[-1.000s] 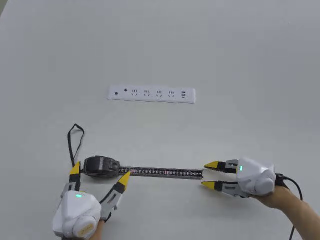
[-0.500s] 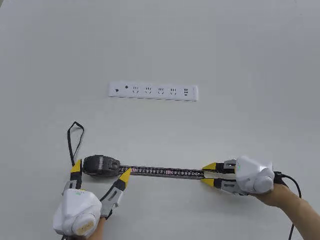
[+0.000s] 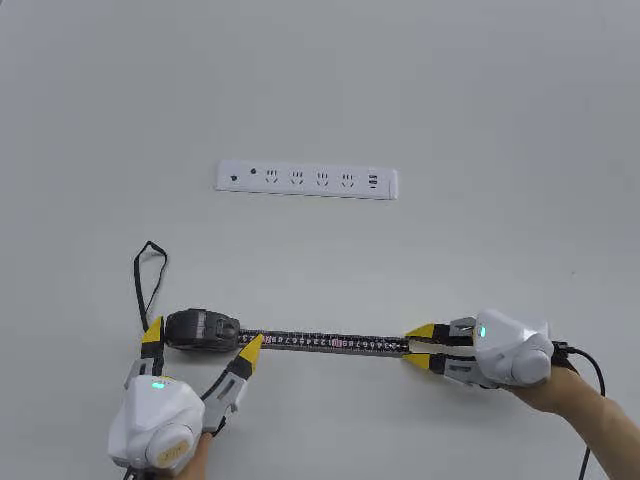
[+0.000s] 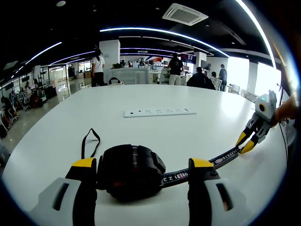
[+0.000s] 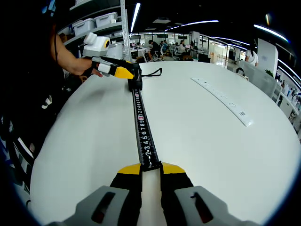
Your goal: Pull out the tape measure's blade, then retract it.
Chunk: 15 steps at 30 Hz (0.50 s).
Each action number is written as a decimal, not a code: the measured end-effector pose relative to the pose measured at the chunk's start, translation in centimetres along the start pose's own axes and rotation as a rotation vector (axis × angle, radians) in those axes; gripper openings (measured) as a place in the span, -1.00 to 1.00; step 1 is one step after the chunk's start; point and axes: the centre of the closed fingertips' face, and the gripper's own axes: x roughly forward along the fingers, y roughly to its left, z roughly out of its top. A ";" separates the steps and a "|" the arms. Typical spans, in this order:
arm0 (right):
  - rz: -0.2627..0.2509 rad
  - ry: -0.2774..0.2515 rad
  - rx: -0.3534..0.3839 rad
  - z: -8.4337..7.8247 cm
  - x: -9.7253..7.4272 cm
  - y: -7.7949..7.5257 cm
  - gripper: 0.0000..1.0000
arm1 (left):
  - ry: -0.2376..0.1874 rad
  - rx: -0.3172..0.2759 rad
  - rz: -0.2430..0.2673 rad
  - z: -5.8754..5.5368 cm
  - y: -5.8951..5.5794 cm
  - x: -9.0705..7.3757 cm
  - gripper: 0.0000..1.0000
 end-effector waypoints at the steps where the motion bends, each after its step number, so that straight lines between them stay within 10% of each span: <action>1: -0.001 0.002 -0.010 0.0 0.0 0.1 -0.75 | 0.001 0.000 0.000 0.0 0.0 0.0 0.54; 15: 0.016 -0.013 -0.083 -0.1 0.1 0.4 -0.66 | 0.002 0.003 0.007 -0.6 0.3 0.1 0.53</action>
